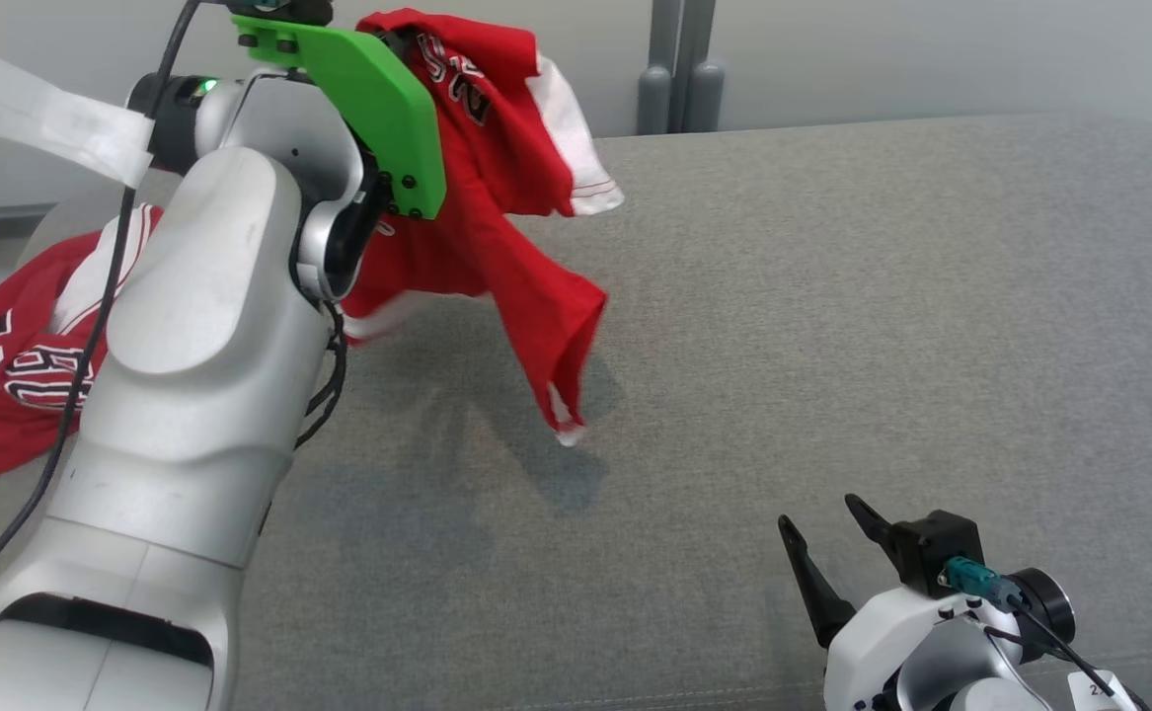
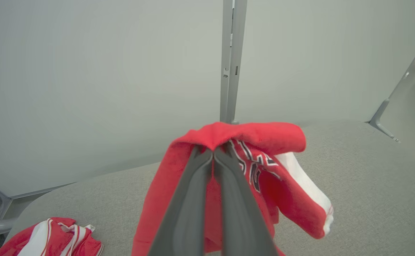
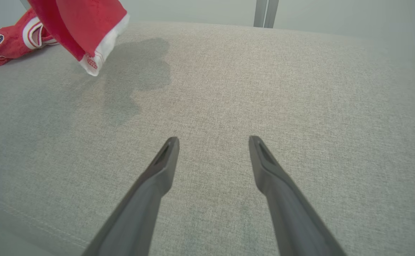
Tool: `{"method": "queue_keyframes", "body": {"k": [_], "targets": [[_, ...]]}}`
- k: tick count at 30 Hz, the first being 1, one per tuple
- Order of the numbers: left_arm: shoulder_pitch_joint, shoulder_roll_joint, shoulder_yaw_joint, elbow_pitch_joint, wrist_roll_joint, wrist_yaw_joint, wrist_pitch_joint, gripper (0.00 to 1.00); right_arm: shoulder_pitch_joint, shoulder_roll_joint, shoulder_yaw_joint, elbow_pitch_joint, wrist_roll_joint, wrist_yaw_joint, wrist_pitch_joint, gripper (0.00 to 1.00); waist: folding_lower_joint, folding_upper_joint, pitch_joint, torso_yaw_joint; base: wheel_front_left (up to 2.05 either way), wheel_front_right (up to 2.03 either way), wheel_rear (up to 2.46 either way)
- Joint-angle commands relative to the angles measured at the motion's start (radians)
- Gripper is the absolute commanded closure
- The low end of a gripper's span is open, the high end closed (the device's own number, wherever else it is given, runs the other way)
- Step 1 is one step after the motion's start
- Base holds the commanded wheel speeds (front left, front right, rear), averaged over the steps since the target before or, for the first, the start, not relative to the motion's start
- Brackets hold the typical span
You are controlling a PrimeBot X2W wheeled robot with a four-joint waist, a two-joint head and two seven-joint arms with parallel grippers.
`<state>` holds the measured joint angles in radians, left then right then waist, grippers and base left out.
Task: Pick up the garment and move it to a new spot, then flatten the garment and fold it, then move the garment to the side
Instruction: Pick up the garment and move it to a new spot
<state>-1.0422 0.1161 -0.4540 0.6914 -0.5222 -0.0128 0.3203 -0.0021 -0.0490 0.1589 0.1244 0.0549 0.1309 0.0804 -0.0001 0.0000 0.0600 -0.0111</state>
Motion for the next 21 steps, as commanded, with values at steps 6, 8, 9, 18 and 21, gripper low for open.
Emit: {"method": "queue_keyframes", "body": {"k": [6, 8, 9, 18, 21], "targets": [[0.023, -0.056, -0.046, -0.092, -0.084, -0.033, -0.005, 1.00, 0.017, -0.002, -0.003, -0.003, 0.011, 0.000, 0.001, 0.00, 0.0001, 0.0000, -0.062, -0.159, 0.00, 0.00, 0.00], [0.033, -0.061, -0.062, -0.117, -0.117, -0.041, -0.014, 1.00, 0.013, -0.002, -0.002, -0.002, 0.014, 0.000, 0.001, 0.00, 0.0001, 0.0000, -0.053, -0.181, 0.00, 0.00, 0.00], [0.038, -0.063, -0.070, -0.128, -0.139, -0.042, -0.021, 1.00, 0.012, -0.002, -0.002, -0.001, 0.014, 0.000, 0.002, 0.00, 0.0001, 0.0000, -0.048, -0.191, 0.00, 0.00, 0.00], [0.080, -0.061, -0.185, -0.178, -0.285, 0.007, -0.103, 1.00, -0.021, -0.002, 0.000, -0.003, 0.028, 0.000, -0.013, 0.00, 0.0001, 0.0000, 0.023, -0.237, 0.00, 0.00, 0.00], [0.100, -0.059, -0.204, -0.124, -0.259, 0.017, -0.141, 1.00, -0.032, -0.002, -0.002, -0.001, 0.036, 0.000, -0.022, 0.00, 0.0001, 0.0000, 0.048, -0.240, 0.00, 0.00, 0.00]]}}
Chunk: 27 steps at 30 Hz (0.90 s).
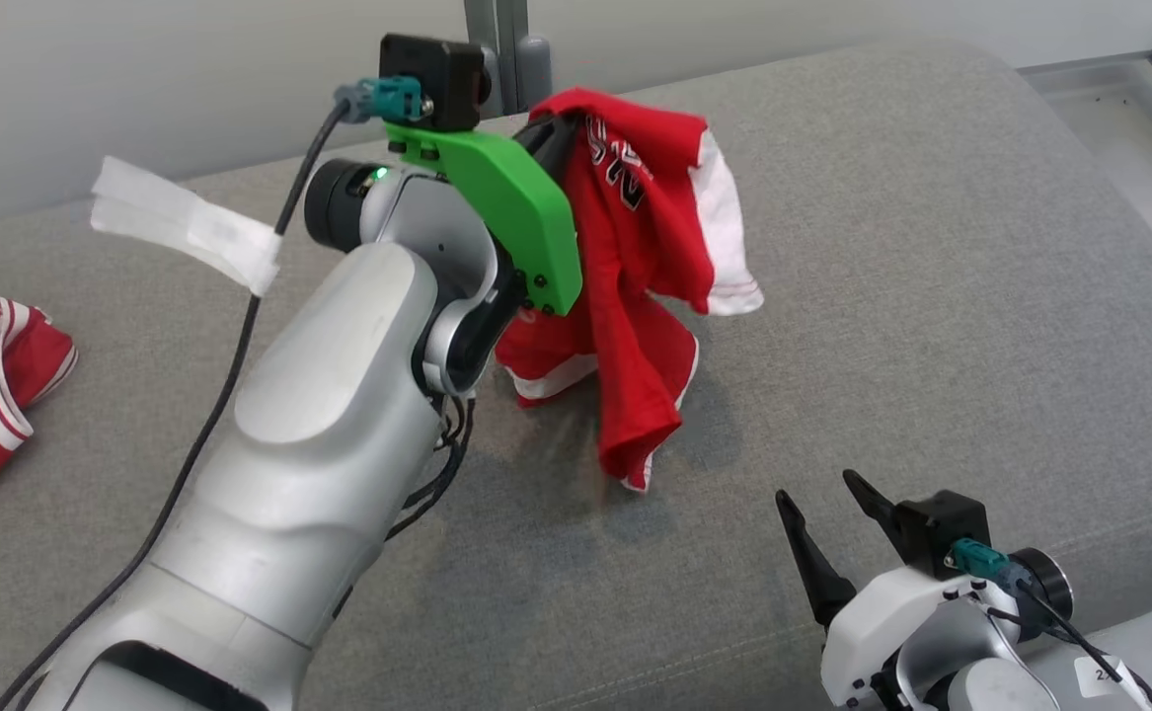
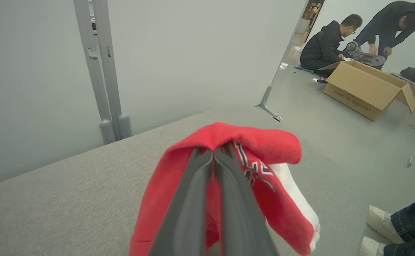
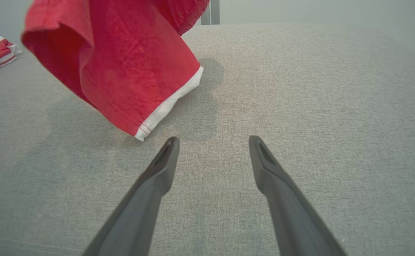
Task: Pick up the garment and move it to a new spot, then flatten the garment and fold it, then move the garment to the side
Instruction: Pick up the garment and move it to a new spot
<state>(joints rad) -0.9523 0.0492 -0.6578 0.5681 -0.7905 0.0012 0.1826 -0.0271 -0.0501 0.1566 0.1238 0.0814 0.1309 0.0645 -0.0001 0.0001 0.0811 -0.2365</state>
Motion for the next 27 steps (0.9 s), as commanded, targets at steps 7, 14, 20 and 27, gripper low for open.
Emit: {"method": "queue_keyframes", "body": {"k": [7, 14, 20, 27], "targets": [[0.066, 0.064, -0.061, 0.167, 0.086, 0.012, -0.053, 0.00, -0.027, -0.001, -0.006, 0.021, 0.016, 0.000, -0.018, 0.00, 0.0001, -0.0001, 0.056, 0.001, 0.00, 0.00, 0.00], [0.101, 0.075, -0.065, 0.269, 0.093, 0.026, -0.113, 0.00, -0.036, -0.001, -0.008, 0.040, 0.017, 0.000, -0.021, 0.00, 0.0001, -0.0001, 0.042, 0.039, 0.00, 0.00, 0.00], [0.154, 0.051, -0.017, 0.310, 0.016, -0.014, -0.164, 0.00, -0.026, -0.001, -0.006, 0.053, 0.016, 0.000, -0.018, 0.00, 0.0001, -0.0001, 0.002, 0.066, 0.00, 0.00, 0.00], [0.223, 0.039, 0.008, 0.310, -0.020, -0.028, -0.244, 0.00, 0.003, -0.001, -0.017, 0.058, 0.015, 0.000, -0.011, 0.00, 0.0001, -0.0001, -0.052, 0.083, 0.00, 0.00, 0.00]]}}
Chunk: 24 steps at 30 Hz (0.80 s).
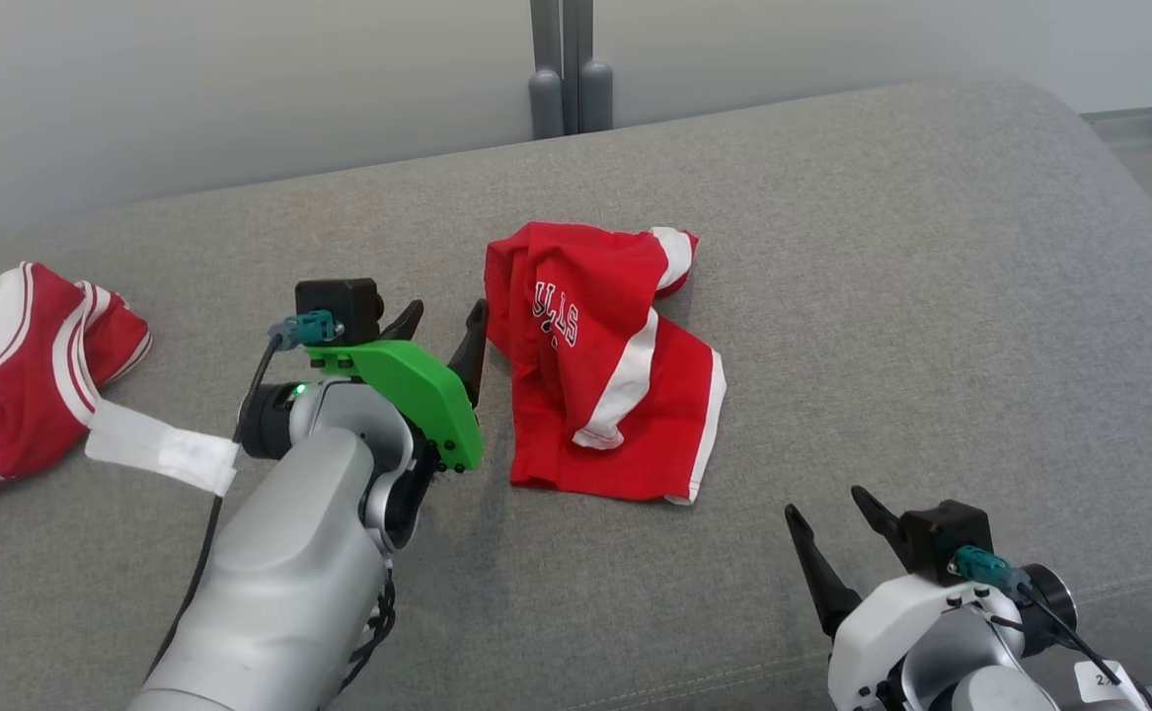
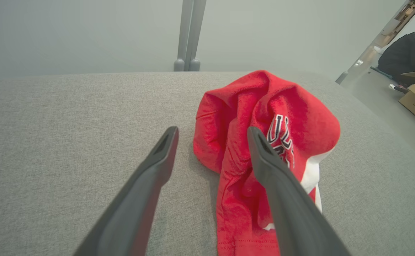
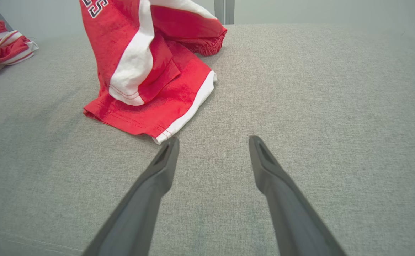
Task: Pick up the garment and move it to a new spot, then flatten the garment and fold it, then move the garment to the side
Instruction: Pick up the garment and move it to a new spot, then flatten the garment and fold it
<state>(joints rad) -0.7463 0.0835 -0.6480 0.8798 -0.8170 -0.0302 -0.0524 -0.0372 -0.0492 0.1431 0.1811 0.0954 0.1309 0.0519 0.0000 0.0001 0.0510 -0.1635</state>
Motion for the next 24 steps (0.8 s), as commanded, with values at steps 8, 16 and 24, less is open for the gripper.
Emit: {"method": "queue_keyframes", "body": {"k": [8, 16, 24], "targets": [[0.102, -0.001, -0.049, -0.059, 0.056, 0.042, -0.092, 0.00, 0.054, -0.002, -0.035, -0.014, -0.005, 0.000, 0.008, 0.00, 0.0000, -0.0001, -0.056, 0.023, 0.00, 0.00, 0.00], [0.169, -0.015, -0.102, -0.115, 0.080, 0.082, -0.088, 0.00, 0.073, -0.002, -0.052, -0.046, -0.027, 0.000, 0.029, 0.00, 0.0000, -0.0001, -0.043, -0.004, 0.00, 0.00, 0.00], [0.165, -0.024, -0.137, -0.106, 0.077, 0.111, -0.060, 0.00, 0.049, -0.002, -0.044, -0.079, -0.034, 0.000, 0.044, 0.00, 0.0000, -0.0001, 0.019, -0.060, 0.00, 0.00, 0.00]]}}
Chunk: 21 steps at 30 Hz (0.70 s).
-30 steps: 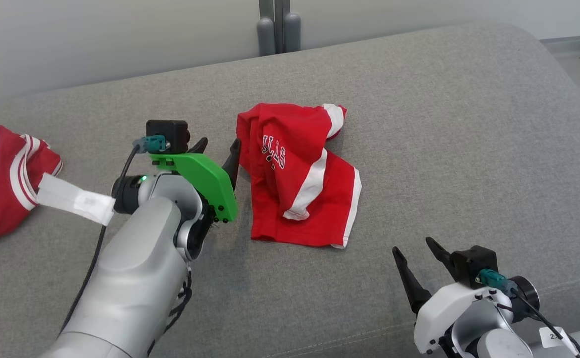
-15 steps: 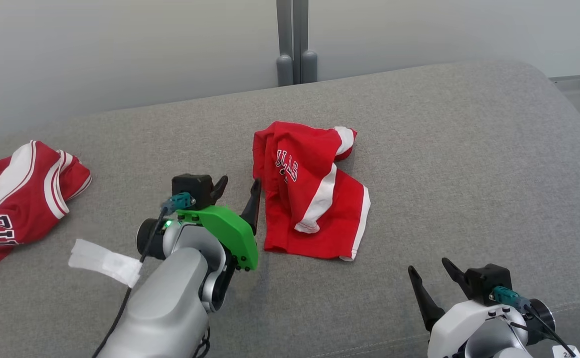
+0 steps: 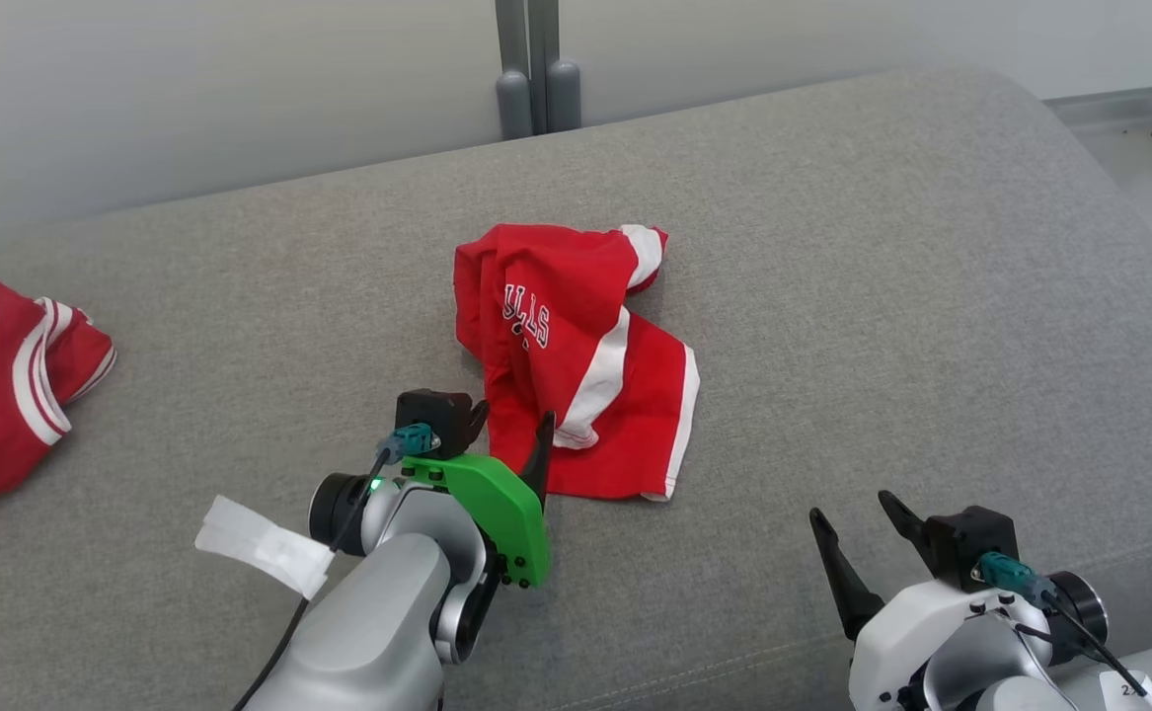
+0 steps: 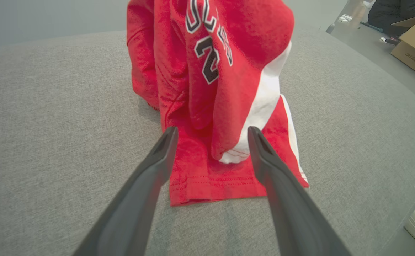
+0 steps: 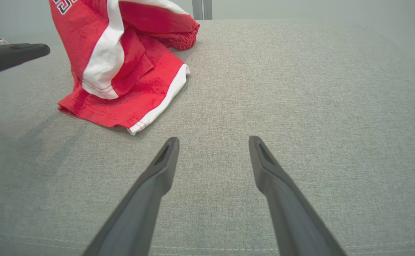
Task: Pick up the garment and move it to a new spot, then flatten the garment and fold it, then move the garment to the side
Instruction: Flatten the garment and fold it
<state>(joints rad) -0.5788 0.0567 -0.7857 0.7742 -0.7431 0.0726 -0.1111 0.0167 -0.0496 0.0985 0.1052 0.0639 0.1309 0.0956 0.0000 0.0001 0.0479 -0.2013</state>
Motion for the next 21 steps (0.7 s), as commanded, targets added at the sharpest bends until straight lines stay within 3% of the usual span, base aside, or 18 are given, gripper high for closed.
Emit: {"method": "queue_keyframes", "body": {"k": [1, 15, 16, 17, 18, 21], "targets": [[-0.008, 0.002, -0.003, 0.004, 0.002, 0.008, 0.000, 0.00, -0.008, -0.002, 0.001, -0.006, -0.003, 0.000, 0.000, 0.00, 0.0000, -0.0001, 0.030, -0.029, 0.00, 0.00, 0.00], [-0.076, -0.003, -0.027, 0.113, -0.017, 0.005, 0.000, 0.00, -0.049, -0.001, 0.004, 0.002, 0.015, 0.000, -0.021, 0.00, 0.0000, -0.0001, 0.112, -0.094, 0.00, 0.00, 0.00], [-0.079, -0.003, -0.029, 0.121, -0.020, 0.008, 0.002, 0.53, -0.051, -0.002, 0.002, 0.005, 0.015, 0.000, -0.022, 0.00, 0.0000, -0.0001, 0.114, -0.095, 0.00, 0.00, 0.00], [-0.083, -0.004, -0.030, 0.126, -0.023, 0.009, 0.000, 0.89, -0.053, -0.002, 0.000, 0.006, 0.016, 0.000, -0.024, 0.00, 0.0000, -0.0001, 0.116, -0.095, 0.00, 0.00, 0.00], [-0.087, -0.004, -0.030, 0.131, -0.024, 0.012, -0.004, 1.00, -0.055, -0.002, -0.002, 0.007, 0.016, 0.000, -0.027, 0.00, 0.0000, -0.0001, 0.118, -0.094, 0.00, 0.00, 0.00], [-0.096, -0.004, -0.018, 0.142, -0.029, 0.026, -0.035, 1.00, -0.055, -0.001, -0.010, 0.016, 0.022, 0.000, -0.032, 0.00, 0.0000, -0.0001, 0.115, -0.081, 0.00, 0.00, 0.00]]}}
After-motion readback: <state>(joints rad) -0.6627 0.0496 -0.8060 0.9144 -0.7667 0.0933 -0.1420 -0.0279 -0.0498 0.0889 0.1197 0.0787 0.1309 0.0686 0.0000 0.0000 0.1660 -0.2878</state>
